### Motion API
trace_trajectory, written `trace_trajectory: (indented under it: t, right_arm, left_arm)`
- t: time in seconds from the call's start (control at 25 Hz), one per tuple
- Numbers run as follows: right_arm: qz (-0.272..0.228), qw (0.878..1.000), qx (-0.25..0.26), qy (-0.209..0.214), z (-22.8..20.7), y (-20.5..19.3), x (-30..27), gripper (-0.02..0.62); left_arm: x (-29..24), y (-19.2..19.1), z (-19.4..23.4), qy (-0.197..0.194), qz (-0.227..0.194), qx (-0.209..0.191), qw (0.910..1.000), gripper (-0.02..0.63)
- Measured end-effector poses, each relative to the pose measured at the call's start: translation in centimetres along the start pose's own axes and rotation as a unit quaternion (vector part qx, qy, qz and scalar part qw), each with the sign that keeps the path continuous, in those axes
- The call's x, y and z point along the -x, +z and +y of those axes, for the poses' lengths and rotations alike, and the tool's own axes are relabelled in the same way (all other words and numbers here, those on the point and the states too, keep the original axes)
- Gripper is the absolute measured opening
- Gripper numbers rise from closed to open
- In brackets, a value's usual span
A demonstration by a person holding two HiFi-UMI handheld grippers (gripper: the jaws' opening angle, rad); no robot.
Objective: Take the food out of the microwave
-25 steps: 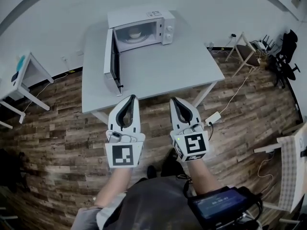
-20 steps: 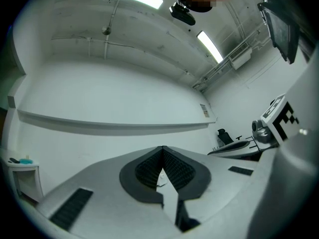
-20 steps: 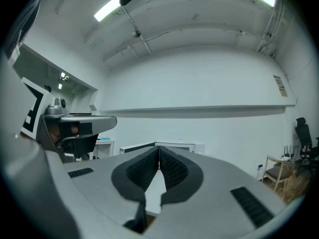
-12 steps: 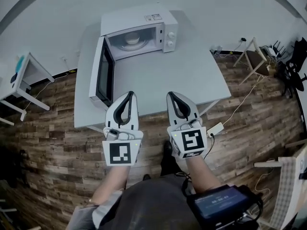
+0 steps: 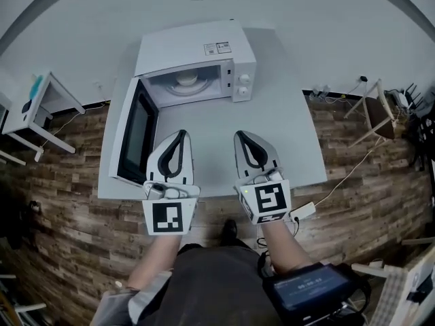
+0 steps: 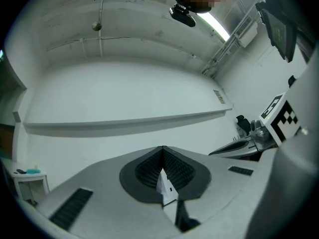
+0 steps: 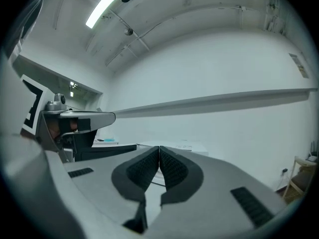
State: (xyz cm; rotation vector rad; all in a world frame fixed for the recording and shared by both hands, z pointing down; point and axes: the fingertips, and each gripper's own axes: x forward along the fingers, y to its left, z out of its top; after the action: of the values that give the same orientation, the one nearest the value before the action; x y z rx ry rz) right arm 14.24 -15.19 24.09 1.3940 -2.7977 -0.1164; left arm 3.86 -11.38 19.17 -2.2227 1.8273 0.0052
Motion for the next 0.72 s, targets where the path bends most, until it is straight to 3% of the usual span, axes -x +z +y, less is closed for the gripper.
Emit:
trace_trajectory:
  t: [0.52,0.72]
  right_arm:
    - [0.003,0.997,0.004,0.073,0.8,-0.9,-8.0,0.008]
    - [0.013,0.997,0.018,0.08,0.3,-1.7,-12.0,0.008]
  left_arm:
    - [-3.8,-2.8,4.6,0.062,0.015,0.002,0.9979,0.006]
    - [-6.7,-4.5,7.2,0.072,0.013,0.018,0.9971,0.006]
